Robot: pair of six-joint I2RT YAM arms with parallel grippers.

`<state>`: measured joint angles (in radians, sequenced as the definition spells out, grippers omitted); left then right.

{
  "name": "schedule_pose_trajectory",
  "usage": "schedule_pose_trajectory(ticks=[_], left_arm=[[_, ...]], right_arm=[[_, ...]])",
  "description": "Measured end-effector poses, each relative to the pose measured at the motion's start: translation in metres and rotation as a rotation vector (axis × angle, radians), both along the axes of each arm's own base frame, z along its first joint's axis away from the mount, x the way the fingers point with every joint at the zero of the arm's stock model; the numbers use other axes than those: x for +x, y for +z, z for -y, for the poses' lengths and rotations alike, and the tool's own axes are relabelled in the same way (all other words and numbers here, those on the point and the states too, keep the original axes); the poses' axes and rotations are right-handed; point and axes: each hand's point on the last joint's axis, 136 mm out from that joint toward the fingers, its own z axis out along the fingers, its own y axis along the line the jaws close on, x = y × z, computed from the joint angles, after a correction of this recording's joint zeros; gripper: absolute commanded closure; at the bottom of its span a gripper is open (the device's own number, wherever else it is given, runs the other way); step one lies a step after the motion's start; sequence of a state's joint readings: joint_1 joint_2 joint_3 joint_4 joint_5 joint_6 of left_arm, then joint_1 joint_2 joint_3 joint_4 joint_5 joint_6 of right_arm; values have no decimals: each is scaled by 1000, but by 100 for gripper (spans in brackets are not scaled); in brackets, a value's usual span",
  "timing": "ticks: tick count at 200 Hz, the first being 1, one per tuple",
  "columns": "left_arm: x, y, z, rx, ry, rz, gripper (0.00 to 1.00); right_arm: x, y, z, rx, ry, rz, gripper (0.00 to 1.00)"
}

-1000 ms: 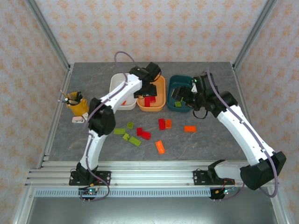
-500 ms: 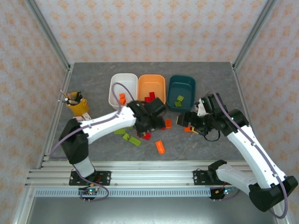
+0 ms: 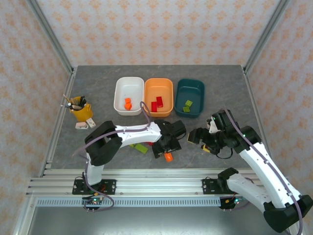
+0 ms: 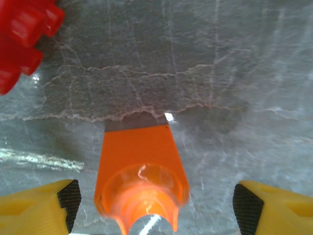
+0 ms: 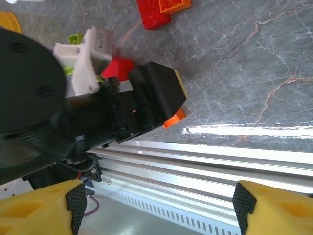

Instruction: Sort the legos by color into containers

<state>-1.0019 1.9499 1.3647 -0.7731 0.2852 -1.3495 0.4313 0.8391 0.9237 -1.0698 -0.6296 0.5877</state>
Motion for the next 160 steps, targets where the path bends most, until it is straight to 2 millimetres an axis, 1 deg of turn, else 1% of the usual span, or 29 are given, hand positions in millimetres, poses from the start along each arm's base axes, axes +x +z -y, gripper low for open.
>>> schedule_pose_trajectory(ticks=[14,27,45,61,70,78,98,114,127,143,154,160], left_arm=[[-1,-6,1,6,0,2,26],[0,-10,3,6,-2,6,34],[-1,-13,-1,28,-11,2,53],[-1,-13,-4,41,-22,4,73],[0,-12,-4,40,-19,7,79],[-1,-12,-4,41,-25,12,81],[1,-9,-3,45,-49,31,81],[10,-4,-2,50,-60,71,80],[19,4,-1,50,-72,102,80],[33,24,-4,42,-79,145,80],[48,44,-13,35,-76,181,79],[60,58,-20,26,-66,209,79]], right_arm=[[0,1,0,2,0,6,21],[-1,1,0,3,-2,6,22],[-1,2,0,4,-3,7,22],[-1,2,0,5,-6,5,22],[0,2,0,6,-9,4,22],[0,2,0,7,-10,3,22],[1,3,0,11,-13,8,22],[3,4,-1,17,-14,16,22],[5,8,-4,33,-12,30,22],[12,20,-10,70,-7,71,22],[19,32,-14,99,-8,111,22],[24,40,-17,119,-9,134,22]])
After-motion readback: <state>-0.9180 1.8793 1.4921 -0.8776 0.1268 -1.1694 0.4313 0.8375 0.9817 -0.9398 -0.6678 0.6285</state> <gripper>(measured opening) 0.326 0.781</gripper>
